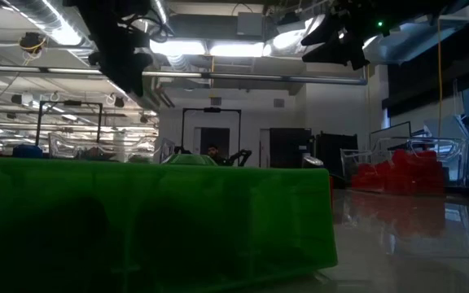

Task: Sort blocks
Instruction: Put the green game piece into the left transparent bin

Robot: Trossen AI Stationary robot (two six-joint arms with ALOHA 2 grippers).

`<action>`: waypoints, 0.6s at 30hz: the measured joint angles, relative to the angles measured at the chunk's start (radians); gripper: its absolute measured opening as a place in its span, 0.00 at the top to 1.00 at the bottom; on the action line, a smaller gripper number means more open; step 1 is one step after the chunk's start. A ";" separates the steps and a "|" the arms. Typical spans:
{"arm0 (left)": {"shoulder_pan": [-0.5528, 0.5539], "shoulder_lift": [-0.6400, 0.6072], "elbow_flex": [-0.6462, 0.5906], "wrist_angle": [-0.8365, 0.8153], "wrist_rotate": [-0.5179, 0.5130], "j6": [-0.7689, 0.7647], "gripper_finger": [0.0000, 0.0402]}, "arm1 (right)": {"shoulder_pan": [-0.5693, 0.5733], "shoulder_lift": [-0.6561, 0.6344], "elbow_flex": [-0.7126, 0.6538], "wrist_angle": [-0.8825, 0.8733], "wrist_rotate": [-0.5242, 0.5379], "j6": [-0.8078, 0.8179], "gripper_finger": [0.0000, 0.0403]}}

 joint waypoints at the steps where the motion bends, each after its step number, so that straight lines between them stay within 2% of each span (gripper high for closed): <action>1: 0.000 0.000 0.000 0.000 0.019 -0.005 0.39 | 0.000 0.000 0.000 0.000 0.000 0.000 0.23; 3: -0.004 0.000 0.000 0.006 0.105 -0.010 0.39 | 0.000 0.000 0.000 0.000 0.000 0.000 0.23; 7: -0.046 0.000 0.000 0.047 0.356 -0.010 0.39 | 0.000 0.000 0.000 0.000 0.000 0.000 0.23; 9: -0.087 0.000 0.000 0.079 0.435 -0.023 0.39 | 0.000 0.000 0.000 0.000 0.000 0.000 0.23; 18: -0.332 0.091 0.000 0.208 0.467 -0.003 0.39 | 0.000 0.000 0.000 0.000 0.000 0.000 0.23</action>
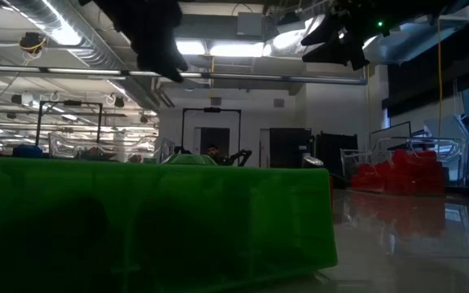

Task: Sort blocks
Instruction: Put the green game piece into the left transparent bin

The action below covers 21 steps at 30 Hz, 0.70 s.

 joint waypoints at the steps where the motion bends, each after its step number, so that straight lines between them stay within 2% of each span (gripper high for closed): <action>1: -0.023 0.021 0.000 0.017 0.000 0.003 0.39 | 0.000 0.000 0.000 0.000 0.000 0.000 0.23; 7: -0.123 0.171 0.000 0.081 -0.001 0.067 0.39 | 0.000 0.000 0.000 0.000 0.000 0.000 0.23; 15: -0.189 0.368 -0.001 0.148 -0.003 0.210 0.39 | 0.000 0.000 0.000 0.000 0.000 0.000 0.23; 21: -0.218 0.462 -0.001 0.212 -0.063 0.368 0.39 | 0.000 0.000 0.000 0.000 0.000 0.000 0.23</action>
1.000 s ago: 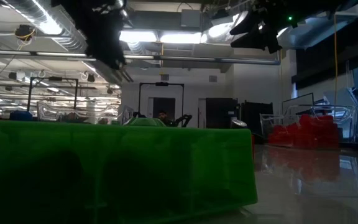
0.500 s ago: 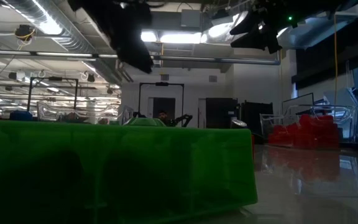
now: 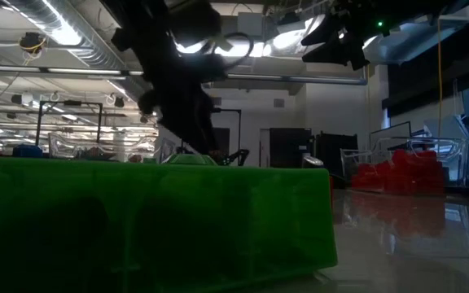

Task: Sort blocks
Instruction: Put the green game piece into the left transparent bin

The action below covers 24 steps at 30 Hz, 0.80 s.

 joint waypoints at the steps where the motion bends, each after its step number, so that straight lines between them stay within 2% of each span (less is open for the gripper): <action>1: -0.003 0.008 0.000 0.014 -0.016 0.018 0.39 | 0.000 0.000 0.000 0.000 0.000 0.000 0.23; 11: -0.009 0.079 0.001 0.047 -0.036 0.109 0.39 | 0.000 0.000 0.000 0.000 0.000 0.000 0.23; 24: -0.008 0.075 0.002 0.043 -0.037 0.147 0.39 | 0.000 0.000 0.000 0.000 0.000 0.000 0.23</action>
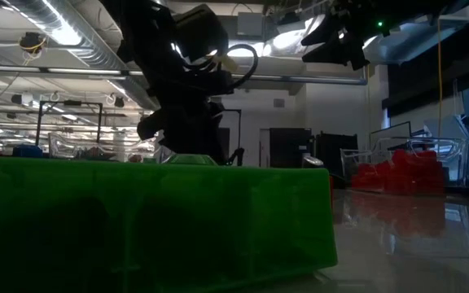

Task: Sort blocks
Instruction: Put the green game piece into the left transparent bin

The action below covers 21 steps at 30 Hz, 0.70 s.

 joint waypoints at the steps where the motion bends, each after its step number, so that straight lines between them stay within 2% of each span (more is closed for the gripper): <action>1: 0.000 -0.001 0.000 0.000 0.000 -0.011 0.39 | 0.000 0.000 0.000 0.000 0.000 0.000 0.23; 11: 0.000 -0.035 -0.002 -0.053 -0.007 -0.045 0.39 | 0.000 0.000 0.000 0.001 0.000 0.000 0.23; 21: 0.011 0.038 0.002 -0.053 -0.010 -0.059 0.39 | 0.000 0.000 0.000 -0.001 0.000 0.000 0.23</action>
